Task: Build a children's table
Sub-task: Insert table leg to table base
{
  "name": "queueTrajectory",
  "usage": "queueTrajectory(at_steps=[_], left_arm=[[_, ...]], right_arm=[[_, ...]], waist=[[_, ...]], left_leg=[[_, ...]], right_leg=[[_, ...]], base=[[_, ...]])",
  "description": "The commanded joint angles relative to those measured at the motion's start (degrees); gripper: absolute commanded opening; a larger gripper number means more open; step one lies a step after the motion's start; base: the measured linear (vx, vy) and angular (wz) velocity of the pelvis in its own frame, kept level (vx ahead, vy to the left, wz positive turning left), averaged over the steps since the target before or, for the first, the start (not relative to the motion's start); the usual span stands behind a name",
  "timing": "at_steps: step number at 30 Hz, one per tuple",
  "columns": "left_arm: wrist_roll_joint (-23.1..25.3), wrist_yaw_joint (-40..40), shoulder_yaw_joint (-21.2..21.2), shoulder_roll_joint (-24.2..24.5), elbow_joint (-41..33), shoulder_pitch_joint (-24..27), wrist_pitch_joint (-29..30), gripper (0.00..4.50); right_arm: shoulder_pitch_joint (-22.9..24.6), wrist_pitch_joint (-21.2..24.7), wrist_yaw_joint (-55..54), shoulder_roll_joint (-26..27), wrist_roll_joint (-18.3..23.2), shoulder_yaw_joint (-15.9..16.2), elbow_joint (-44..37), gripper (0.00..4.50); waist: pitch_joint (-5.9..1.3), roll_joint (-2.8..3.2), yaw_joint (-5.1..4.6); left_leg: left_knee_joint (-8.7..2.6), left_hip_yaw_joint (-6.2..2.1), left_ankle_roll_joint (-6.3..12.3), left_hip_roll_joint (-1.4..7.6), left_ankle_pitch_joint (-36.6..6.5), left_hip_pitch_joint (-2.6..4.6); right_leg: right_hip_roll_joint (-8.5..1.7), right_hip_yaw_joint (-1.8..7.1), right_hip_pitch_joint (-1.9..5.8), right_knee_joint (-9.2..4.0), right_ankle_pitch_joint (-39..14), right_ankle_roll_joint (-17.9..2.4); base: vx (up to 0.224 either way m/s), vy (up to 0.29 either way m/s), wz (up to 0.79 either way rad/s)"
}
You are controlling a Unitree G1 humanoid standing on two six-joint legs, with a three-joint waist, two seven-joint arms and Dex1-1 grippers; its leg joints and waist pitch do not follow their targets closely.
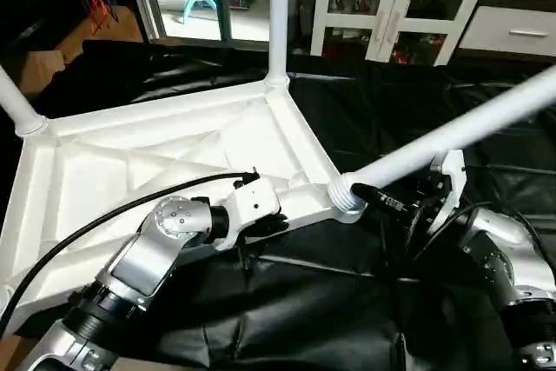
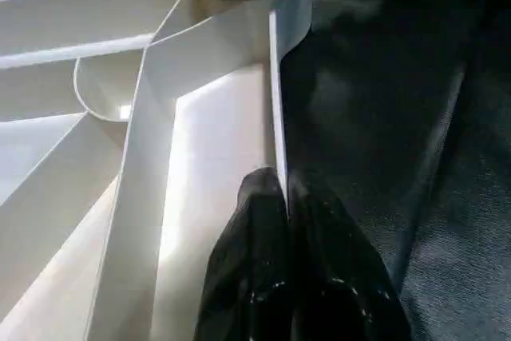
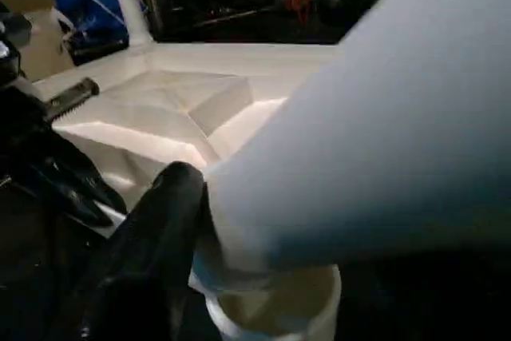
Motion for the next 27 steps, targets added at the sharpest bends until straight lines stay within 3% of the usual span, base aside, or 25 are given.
queueTrajectory(at_steps=[1,4,11,15,18,21,27], left_arm=[[0.01,-0.70,-0.18,-0.02,-0.03,0.39,-1.11,0.00],[0.06,-0.69,-0.23,-0.05,-0.01,0.40,-1.16,0.00],[0.42,-0.81,-0.26,0.05,0.41,0.37,-1.67,0.00],[0.51,-0.84,-0.14,0.14,0.63,0.22,-1.99,0.00],[0.34,-1.09,0.24,0.31,0.89,0.12,-3.24,0.00],[-0.23,-2.61,0.32,0.78,0.78,0.20,-4.50,0.00],[-1.26,-5.99,-0.50,2.24,-0.72,1.36,-6.08,0.00]], right_arm=[[-0.13,0.23,0.91,0.11,0.53,-0.84,-1.67,2.79],[-0.05,0.35,1.06,0.12,0.57,-0.93,-1.77,2.55],[-0.46,0.25,1.39,0.09,0.35,-1.08,-1.64,2.12],[-1.14,0.08,1.69,-0.33,-0.17,-0.73,-1.26,2.04],[-1.78,0.62,4.23,-2.18,-1.87,1.28,-0.95,2.01],[-2.27,1.46,7.16,-4.21,-2.85,2.61,-0.37,1.99],[-3.31,1.57,13.12,-8.45,-5.58,5.48,1.49,1.98]], waist=[[-4.04,-0.62,0.32],[-4.03,-0.56,0.44],[-4.53,-0.56,0.68],[-4.44,-0.55,1.01],[-4.42,-0.83,1.09],[-4.61,-0.94,1.42],[-4.68,-0.91,1.68]], left_leg=[[-2.73,-1.79,12.43,3.42,8.58,1.02],[-2.79,-1.76,11.28,3.45,7.27,1.13],[-2.32,-1.88,12.90,3.26,12.07,1.05],[-2.36,-1.81,12.55,3.27,10.80,1.03],[-2.37,-1.77,12.14,3.22,10.07,1.00],[-2.14,-1.77,12.76,3.10,11.72,0.97],[-2.01,-1.73,13.28,3.20,11.80,0.98]], right_leg=[[-4.76,2.45,3.71,-2.54,17.14,-16.49],[-4.65,2.48,3.68,-2.64,14.56,-16.47],[-4.46,2.36,3.75,-1.78,22.08,-16.51],[-4.51,2.36,3.75,-1.91,20.56,-16.35],[-4.43,2.33,3.83,-1.99,19.03,-16.22],[-4.31,2.35,3.90,-1.62,21.11,-16.00],[-4.25,2.20,3.79,-1.51,21.58,-15.92]], base=[[0.000,0.000,0.00],[0.000,0.000,0.00],[0.000,0.000,0.00],[0.000,0.000,0.00],[0.000,0.000,0.00],[0.000,0.000,0.00],[0.000,0.000,0.00]])
